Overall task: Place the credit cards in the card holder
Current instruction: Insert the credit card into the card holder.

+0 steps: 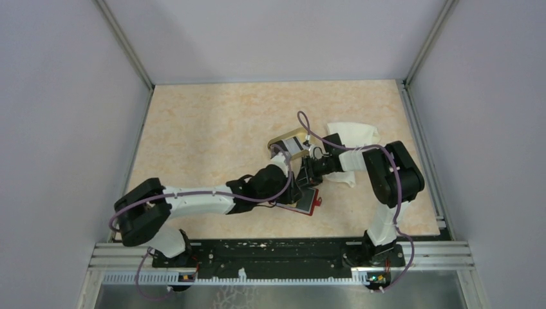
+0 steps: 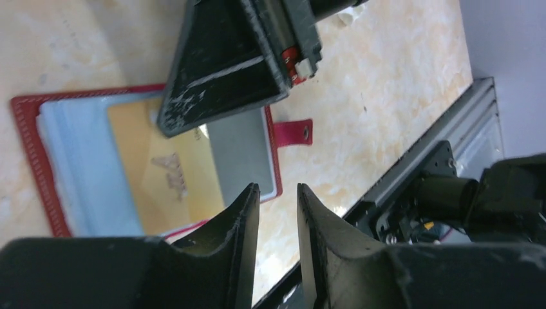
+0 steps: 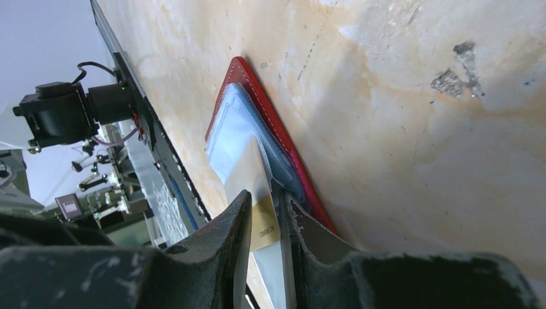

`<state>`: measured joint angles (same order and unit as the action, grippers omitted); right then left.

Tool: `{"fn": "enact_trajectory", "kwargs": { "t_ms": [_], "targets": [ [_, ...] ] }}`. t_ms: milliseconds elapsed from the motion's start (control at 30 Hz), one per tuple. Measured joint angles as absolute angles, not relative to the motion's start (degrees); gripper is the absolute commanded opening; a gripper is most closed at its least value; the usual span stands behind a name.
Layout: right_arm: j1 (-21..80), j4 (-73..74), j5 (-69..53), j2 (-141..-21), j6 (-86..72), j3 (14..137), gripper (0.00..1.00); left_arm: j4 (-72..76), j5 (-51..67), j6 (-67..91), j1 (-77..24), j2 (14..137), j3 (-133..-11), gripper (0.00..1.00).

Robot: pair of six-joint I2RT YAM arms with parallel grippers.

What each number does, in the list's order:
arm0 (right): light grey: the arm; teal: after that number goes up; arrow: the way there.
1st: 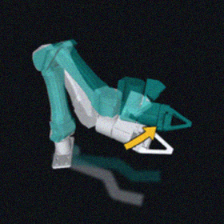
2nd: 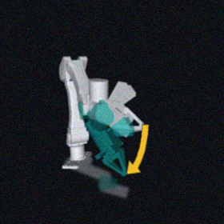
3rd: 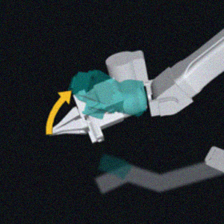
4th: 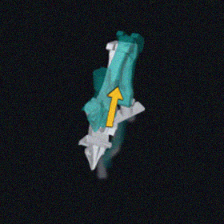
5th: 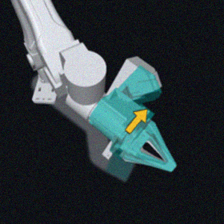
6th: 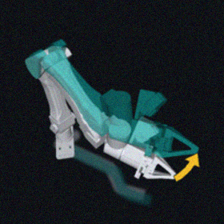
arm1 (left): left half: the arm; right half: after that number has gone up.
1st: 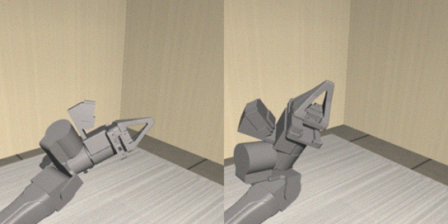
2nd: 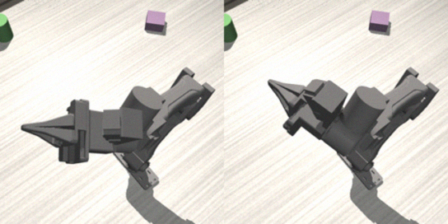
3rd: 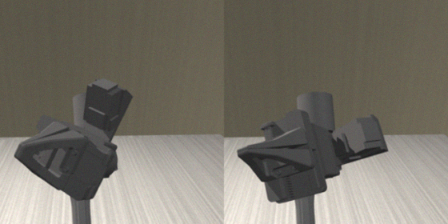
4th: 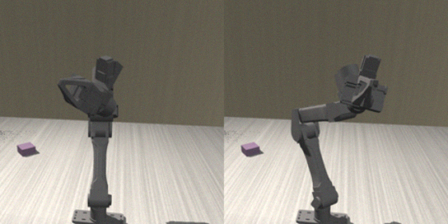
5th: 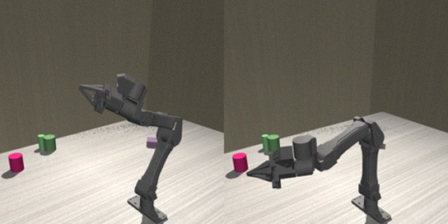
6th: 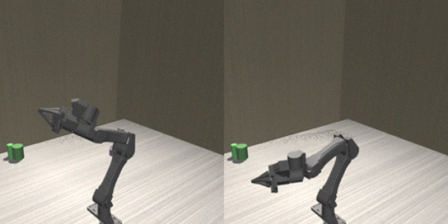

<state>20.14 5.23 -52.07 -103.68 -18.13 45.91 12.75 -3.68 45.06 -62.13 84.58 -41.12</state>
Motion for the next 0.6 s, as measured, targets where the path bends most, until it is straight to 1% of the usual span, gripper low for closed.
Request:
{"fn": "enact_trajectory", "kwargs": {
  "t_ms": [33, 133, 267, 433, 600],
  "targets": [
    [20.14, 5.28, -52.07, -103.68, -18.09, 45.93, 0.23, 11.49, -5.23, 45.06, -63.13, 86.35, -43.24, 0.33],
    [20.14, 5.45, -52.05, -103.68, -18.02, 45.98, 0.23, 6.22, -9.87, 45.1, -66.11, 92.29, -50.09, 0.29],
    [20.14, 5.76, -51.86, -103.68, -17.98, 46.22, 0.23, -0.84, -14.55, 45.06, -68.53, 99.33, -57.39, 0.26],
    [20.14, 5.8, -51.81, -103.68, -17.91, 46.24, 0.23, -6.35, -17.61, 44.66, -69.38, 103.28, -60.25, 0.27],
    [20.14, 5.87, -51.79, -103.68, -17.65, 46.26, 0.24, -8.8, -20.29, 43.81, -69.41, 104.47, -61.58, 0.28]
  ]
}}
